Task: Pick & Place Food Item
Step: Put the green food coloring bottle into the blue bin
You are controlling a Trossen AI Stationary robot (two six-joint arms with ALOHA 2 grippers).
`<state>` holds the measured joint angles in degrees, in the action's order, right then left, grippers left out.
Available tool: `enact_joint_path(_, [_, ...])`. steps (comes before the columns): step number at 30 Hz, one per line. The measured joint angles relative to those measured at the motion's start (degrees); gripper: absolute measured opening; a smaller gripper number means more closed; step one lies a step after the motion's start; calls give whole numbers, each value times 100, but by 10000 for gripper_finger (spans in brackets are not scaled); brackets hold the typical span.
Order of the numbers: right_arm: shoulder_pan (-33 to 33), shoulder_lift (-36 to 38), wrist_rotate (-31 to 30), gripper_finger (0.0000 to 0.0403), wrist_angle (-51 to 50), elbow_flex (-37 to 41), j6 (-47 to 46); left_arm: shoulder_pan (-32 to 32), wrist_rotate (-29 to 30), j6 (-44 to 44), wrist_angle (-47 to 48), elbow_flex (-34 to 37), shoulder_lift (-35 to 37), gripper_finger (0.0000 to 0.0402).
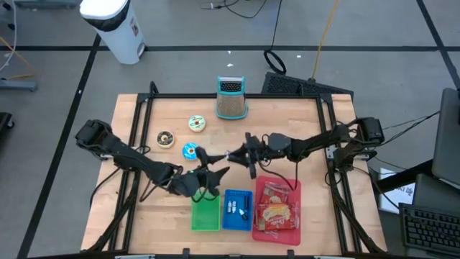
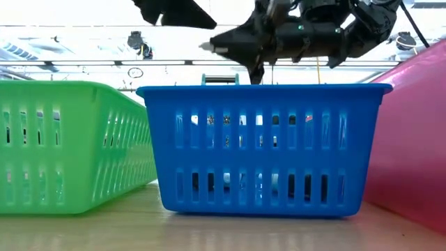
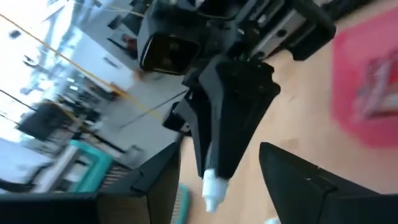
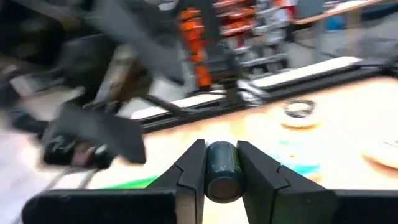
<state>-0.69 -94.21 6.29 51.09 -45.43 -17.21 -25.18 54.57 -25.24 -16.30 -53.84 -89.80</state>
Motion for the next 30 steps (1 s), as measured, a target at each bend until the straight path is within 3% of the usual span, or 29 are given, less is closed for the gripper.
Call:
enact_joint_path(4, [-201, 4, 749, 60, -84, -4, 16, -136, -395, 861, 395, 159, 385, 220])
enact_joint_path(9, [-722, 6, 1230, 60, -433, -7, 303, -135, -614, 1515, -79, 824, 886, 203])
enact_joint_path(16, [-1485, -44, 762, 60, -1432, -4, 803, 219, -700, 1927, -1773, 1810, 1036, 175])
enact_joint_path(25, [-1744, -44, 439, 60, -1658, -7, 960, 807, -2122, 2807, -1826, 1906, 1036, 157])
enact_joint_path(30, [-1742, -44, 435, 60, -1885, -7, 959, 966, -2550, 2963, -1839, 1906, 1036, 161])
